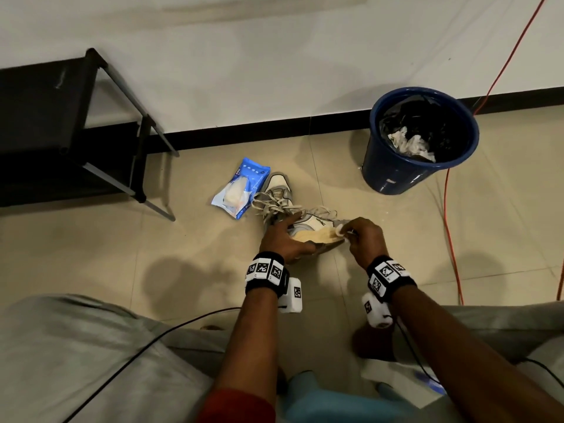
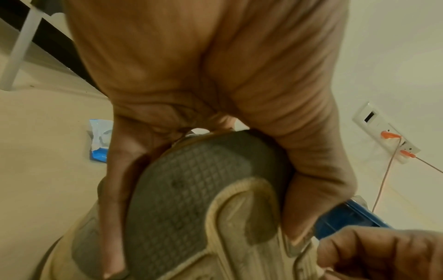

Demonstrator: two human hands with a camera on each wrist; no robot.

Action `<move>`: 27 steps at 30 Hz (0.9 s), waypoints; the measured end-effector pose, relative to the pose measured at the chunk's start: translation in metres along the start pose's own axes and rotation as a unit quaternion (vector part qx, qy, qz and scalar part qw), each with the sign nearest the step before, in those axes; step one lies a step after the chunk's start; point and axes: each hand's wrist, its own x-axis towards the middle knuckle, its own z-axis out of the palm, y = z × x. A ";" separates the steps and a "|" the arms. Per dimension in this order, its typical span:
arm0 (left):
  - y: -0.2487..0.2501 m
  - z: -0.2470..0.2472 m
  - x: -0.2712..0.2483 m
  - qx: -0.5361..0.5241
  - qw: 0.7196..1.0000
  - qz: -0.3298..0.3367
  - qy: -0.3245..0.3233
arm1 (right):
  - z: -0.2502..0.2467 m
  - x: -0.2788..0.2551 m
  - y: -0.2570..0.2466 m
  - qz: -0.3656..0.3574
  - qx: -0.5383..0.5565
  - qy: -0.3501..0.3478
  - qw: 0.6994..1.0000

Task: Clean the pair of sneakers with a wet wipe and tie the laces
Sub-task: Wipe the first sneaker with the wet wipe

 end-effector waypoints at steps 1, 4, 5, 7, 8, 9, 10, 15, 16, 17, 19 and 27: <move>0.001 0.000 0.001 -0.001 1.000 -0.002 0.002 | 0.001 0.000 -0.001 0.003 0.006 0.010 1.000; 0.003 0.001 0.003 -0.006 1.000 -0.002 0.013 | 0.018 -0.010 -0.029 -0.016 0.067 0.000 0.998; 0.003 0.001 0.003 -0.009 1.000 -0.001 0.017 | 0.024 -0.013 -0.041 -0.029 0.091 -0.003 0.995; 0.001 0.000 0.005 -0.011 1.000 -0.001 0.023 | 0.029 -0.016 -0.054 -0.065 0.108 -0.007 0.992; -0.001 0.000 0.005 -0.008 1.000 -0.002 0.021 | 0.028 -0.015 -0.052 -0.080 0.097 -0.010 0.992; -0.003 -0.001 0.006 -0.001 1.000 -0.003 0.017 | 0.026 -0.013 -0.045 -0.082 0.083 -0.013 0.993; -0.004 -0.001 0.007 0.008 1.000 -0.006 0.013 | 0.022 -0.011 -0.033 -0.068 0.065 -0.011 0.995; 0.001 0.000 0.005 0.108 0.994 -0.025 0.007 | 0.001 0.007 0.020 0.039 -0.022 0.028 0.999; 0.005 0.002 0.004 0.153 0.988 -0.034 0.009 | 0.003 0.008 0.018 0.045 -0.042 0.027 0.998; 0.008 0.006 0.004 0.205 0.978 -0.042 0.006 | 0.007 0.008 0.011 0.058 -0.041 0.026 0.997; 0.013 0.016 0.001 0.283 0.958 -0.051 0.006 | 0.024 -0.002 -0.008 0.051 -0.020 0.018 0.998; 0.015 0.030 -0.012 0.407 0.913 -0.025 -0.005 | 0.020 0.015 0.006 0.100 -0.106 -0.033 0.989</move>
